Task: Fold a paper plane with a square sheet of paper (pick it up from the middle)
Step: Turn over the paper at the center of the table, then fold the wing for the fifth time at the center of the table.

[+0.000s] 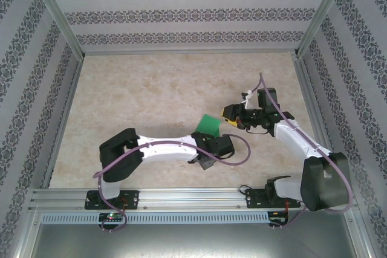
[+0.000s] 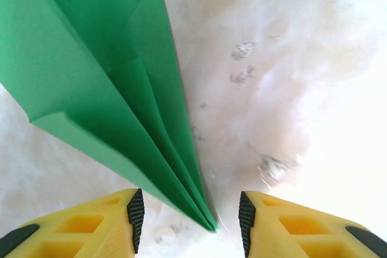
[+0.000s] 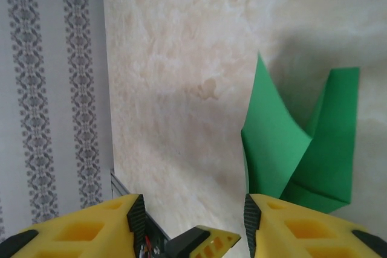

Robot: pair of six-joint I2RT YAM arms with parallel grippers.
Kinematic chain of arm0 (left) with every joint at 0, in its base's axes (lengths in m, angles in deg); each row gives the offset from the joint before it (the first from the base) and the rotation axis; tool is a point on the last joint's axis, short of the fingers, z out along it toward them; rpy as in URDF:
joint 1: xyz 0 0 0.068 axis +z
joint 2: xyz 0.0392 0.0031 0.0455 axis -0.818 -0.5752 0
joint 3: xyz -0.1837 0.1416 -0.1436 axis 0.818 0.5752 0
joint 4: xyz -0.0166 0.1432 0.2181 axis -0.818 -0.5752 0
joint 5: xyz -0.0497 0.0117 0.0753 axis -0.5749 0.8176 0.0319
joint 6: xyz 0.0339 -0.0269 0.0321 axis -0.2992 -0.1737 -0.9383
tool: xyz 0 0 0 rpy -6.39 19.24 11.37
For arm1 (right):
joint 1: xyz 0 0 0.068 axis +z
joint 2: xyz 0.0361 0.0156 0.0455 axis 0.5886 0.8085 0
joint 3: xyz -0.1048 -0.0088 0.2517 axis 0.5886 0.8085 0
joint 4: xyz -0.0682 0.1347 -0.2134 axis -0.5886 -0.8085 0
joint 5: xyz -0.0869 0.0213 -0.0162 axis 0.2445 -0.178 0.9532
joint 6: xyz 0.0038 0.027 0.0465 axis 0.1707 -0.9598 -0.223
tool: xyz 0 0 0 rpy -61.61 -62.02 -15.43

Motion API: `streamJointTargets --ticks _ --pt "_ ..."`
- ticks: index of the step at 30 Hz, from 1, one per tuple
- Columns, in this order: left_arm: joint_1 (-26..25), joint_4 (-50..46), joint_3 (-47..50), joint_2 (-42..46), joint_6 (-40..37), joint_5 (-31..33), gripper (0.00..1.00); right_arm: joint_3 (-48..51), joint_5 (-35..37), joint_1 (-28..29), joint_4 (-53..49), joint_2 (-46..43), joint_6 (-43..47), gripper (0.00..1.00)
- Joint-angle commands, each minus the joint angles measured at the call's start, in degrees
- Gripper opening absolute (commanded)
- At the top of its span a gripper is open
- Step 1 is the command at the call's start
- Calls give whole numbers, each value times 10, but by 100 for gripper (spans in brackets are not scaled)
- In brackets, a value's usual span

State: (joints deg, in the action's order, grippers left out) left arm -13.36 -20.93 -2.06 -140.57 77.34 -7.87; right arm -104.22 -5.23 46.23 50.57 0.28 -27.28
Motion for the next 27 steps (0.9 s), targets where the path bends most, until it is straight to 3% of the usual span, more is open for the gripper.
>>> streamJointTargets --ticks 1,7,14,18,27 --pt "8 14 24 52 49 -57 49 15 17 26 24 -3 -11 46" --pt "66 43 96 174 105 -103 48 25 47 88 40 1 -31 37" --pt "207 93 207 303 190 -169 46 18 102 169 48 39 -44 24" --pt "267 144 254 325 222 -229 47 21 131 206 45 65 -39 19" --pt "293 187 259 279 237 -281 47 23 182 229 16 100 -5 15"
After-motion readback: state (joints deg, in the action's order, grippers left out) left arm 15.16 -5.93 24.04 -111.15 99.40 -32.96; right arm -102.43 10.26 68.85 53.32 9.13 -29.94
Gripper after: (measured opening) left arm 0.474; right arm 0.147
